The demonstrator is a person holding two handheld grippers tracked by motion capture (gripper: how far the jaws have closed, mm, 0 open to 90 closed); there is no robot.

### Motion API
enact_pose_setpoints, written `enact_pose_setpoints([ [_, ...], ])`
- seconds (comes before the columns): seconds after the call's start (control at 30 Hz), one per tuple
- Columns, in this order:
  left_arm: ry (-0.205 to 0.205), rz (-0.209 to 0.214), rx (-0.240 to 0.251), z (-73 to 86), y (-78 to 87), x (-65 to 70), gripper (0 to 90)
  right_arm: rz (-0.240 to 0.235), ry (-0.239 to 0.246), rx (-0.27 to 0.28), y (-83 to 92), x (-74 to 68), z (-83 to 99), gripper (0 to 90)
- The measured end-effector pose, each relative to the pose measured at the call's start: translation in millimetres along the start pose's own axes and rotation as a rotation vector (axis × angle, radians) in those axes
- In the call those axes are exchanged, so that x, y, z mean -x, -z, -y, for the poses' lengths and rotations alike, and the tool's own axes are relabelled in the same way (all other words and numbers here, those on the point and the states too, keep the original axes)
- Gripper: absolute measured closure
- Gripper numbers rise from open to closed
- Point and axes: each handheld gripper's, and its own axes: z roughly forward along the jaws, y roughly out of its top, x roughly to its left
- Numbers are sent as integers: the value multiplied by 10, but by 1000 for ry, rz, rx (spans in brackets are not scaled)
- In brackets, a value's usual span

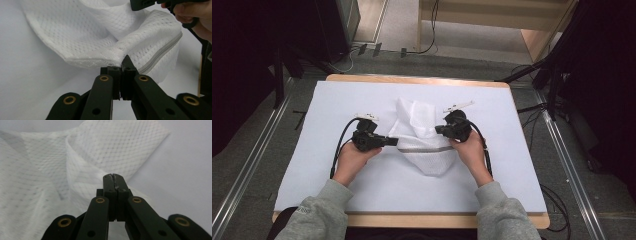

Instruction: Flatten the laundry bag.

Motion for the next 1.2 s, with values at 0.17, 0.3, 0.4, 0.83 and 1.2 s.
enact_pose_setpoints([
  [0.17,-2,-17,16,17,163,-24,898,-11,-25,16,37,56,9,900],
  [0.3,21,-34,30,54,329,-80,898,-15,-14,22,31,36,2,900],
  [0.4,43,-49,7,96,424,-126,896,-24,-8,25,22,9,-15,876],
  [0.83,141,-126,-27,329,678,-388,895,-58,41,31,-148,-121,-121,745],
  [1.2,168,-116,-5,445,665,-465,861,-56,44,30,-454,-166,-213,663],
])
